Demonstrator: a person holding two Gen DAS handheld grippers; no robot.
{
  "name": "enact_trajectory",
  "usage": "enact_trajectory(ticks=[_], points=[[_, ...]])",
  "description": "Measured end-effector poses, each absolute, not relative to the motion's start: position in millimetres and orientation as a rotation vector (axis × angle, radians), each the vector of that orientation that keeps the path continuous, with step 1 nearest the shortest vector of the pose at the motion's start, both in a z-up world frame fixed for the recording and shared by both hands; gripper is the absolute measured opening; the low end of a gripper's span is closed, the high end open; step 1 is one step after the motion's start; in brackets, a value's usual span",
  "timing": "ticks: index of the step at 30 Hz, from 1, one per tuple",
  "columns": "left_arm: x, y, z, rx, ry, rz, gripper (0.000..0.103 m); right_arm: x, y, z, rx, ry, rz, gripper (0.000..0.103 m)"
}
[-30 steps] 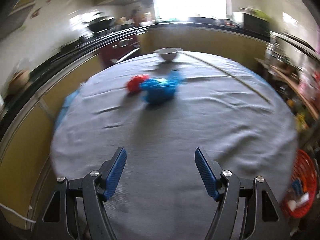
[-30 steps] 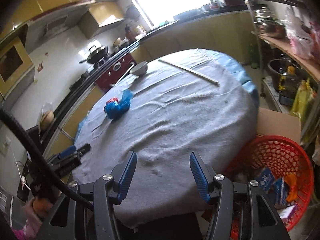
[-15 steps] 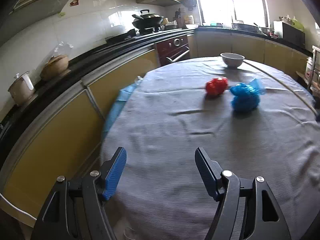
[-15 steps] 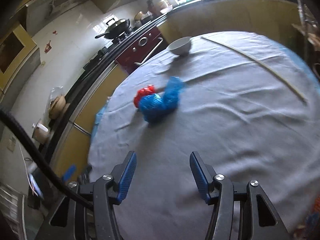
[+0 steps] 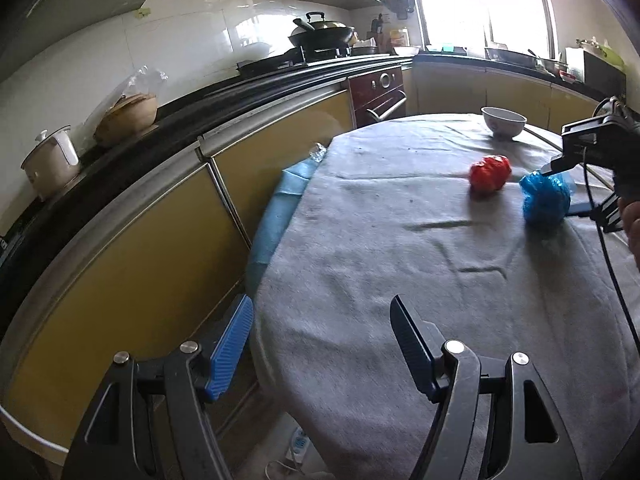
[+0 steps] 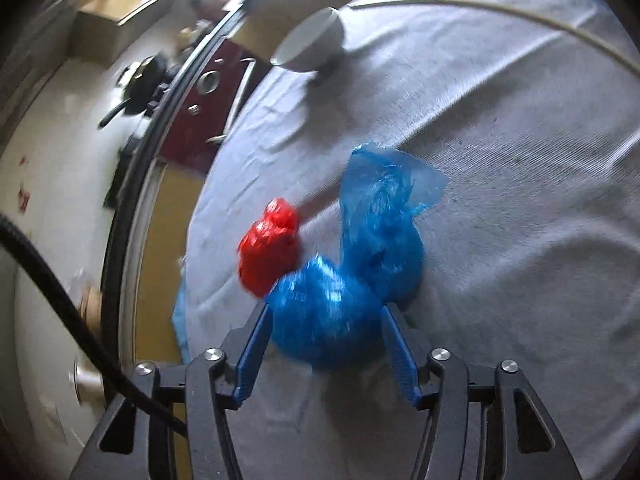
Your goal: Collect trash
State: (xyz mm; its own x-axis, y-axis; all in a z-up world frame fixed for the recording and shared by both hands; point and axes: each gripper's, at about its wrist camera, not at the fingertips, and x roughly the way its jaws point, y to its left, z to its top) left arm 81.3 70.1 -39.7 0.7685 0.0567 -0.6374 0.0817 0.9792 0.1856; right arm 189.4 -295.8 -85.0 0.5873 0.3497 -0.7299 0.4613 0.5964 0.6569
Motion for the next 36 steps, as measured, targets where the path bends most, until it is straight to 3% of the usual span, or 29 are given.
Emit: enact_trajectory(ticks=[5,7,12,25,33,34,36], points=[[101.4,69.3,-36.0,0.218,0.692,-0.019,0.072,213.5,-279.9,-92.0,0.908,0.986,-0.117,0.068],[108.9,66.5,-34.1,0.217,0.691,-0.039,0.072,220.0,-274.8,-91.1,0.844,0.981,-0.101,0.058],[144.5,37.2,-29.2,0.19,0.718,-0.184,0.078,210.5,-279.1,-83.4,0.761,0.953,-0.062,0.055],[257.6,-108.3,-43.6,0.231,0.866,-0.539,0.08,89.8,-369.7,-67.9,0.669,0.924,-0.045,0.055],[291.6,-139.8,-62.2,0.25,0.974,-0.592,0.08,29.2,-394.2,-69.7,0.665,0.894,-0.019,0.055],[293.1,-141.7,-65.2,0.244,0.989,-0.597,0.079,26.4,-394.8,-69.9,0.667,0.89,-0.018,0.055],[294.8,-143.4,-67.6,0.234,0.999,-0.59,0.063,20.3,-396.9,-70.6,0.661,0.882,-0.02,0.055]])
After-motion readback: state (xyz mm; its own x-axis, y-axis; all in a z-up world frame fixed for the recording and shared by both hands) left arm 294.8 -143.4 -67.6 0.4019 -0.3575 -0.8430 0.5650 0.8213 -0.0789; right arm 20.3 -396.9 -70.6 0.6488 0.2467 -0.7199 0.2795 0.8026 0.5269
